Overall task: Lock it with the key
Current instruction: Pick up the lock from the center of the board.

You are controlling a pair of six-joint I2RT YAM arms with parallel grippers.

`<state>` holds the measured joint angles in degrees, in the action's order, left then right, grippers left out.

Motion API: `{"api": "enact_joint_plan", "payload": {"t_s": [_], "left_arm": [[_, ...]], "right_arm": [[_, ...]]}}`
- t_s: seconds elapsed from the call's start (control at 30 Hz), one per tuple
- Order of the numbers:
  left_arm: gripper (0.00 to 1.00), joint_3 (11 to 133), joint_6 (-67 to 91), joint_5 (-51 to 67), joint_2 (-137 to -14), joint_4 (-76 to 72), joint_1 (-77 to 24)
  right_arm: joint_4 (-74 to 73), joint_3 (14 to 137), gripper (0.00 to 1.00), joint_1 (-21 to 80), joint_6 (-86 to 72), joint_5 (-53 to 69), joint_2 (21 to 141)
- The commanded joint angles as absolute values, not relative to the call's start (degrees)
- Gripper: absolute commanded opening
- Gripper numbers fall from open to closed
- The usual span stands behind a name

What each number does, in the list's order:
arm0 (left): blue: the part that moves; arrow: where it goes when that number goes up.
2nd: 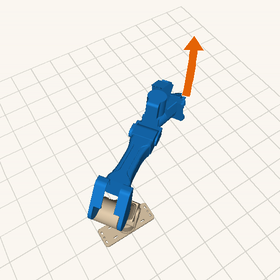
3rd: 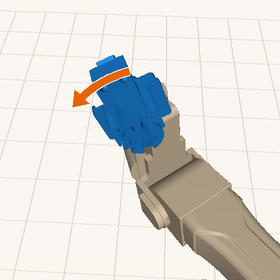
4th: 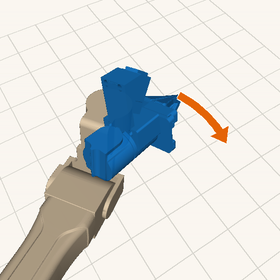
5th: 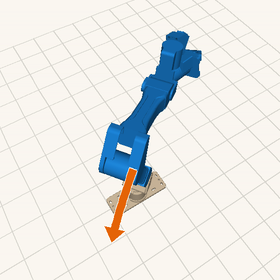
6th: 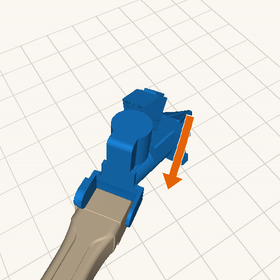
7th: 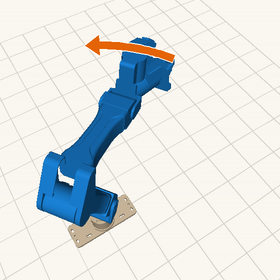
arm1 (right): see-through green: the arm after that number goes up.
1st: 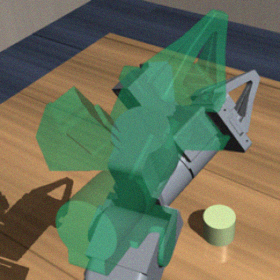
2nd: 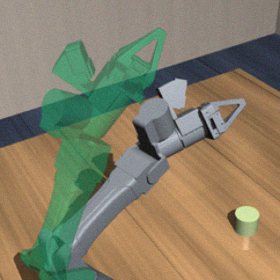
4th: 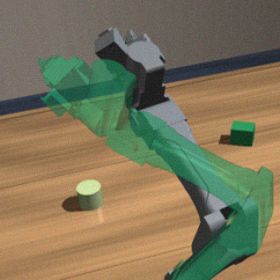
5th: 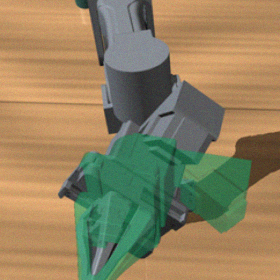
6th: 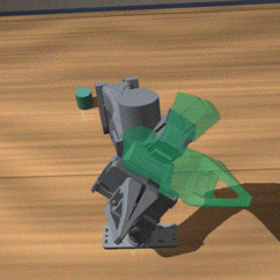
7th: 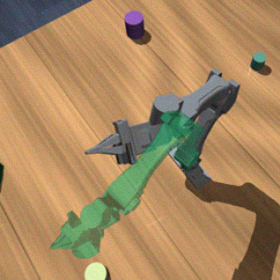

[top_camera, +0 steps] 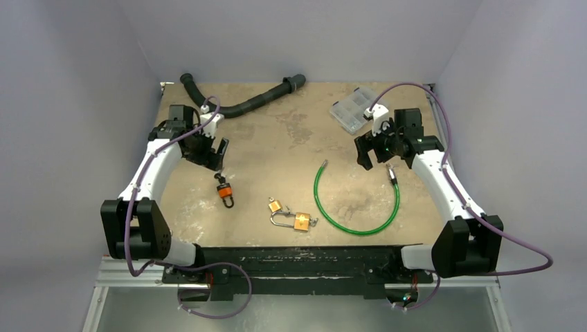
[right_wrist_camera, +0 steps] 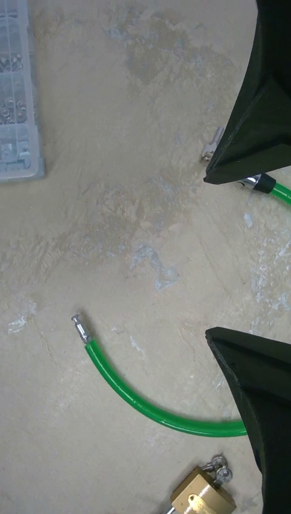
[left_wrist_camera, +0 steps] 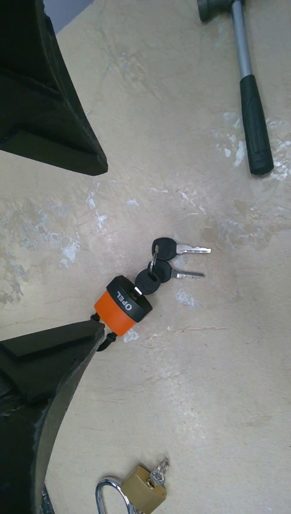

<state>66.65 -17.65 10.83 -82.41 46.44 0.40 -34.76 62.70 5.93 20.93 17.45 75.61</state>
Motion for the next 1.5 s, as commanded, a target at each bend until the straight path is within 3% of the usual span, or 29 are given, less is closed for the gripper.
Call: {"api": "enact_joint_plan", "payload": {"t_s": [0.0, 0.27, 0.57, 1.03, 1.27, 1.47], "left_arm": [[1.00, 69.72, -15.80, 10.42, -82.01, 45.73, 0.70], [1.00, 70.16, -4.43, 14.03, -85.04, 56.53, 0.69], [1.00, 68.14, 2.47, 6.95, -88.91, 54.19, 0.77], [1.00, 62.59, 5.20, 14.62, -97.40, 50.38, 0.43], [1.00, 62.92, 5.92, 19.78, -101.15, 45.94, -3.06], [1.00, 69.12, 3.51, 23.35, -103.66, 42.46, -12.89]], "right_arm": [[-34.22, 65.27, 0.99, 5.89, 21.95, 15.60, 74.26], [-33.84, 65.26, 0.99, 5.87, 22.06, 15.47, 74.69], [-32.05, 63.07, 0.99, 5.88, 21.54, 15.03, 73.78], [-31.41, 61.12, 0.99, 5.80, 22.59, 13.05, 74.16], [-31.33, 61.08, 0.99, 5.80, 22.59, 12.66, 74.35], [-31.06, 61.38, 0.99, 5.73, 22.52, 12.84, 74.75]]}}
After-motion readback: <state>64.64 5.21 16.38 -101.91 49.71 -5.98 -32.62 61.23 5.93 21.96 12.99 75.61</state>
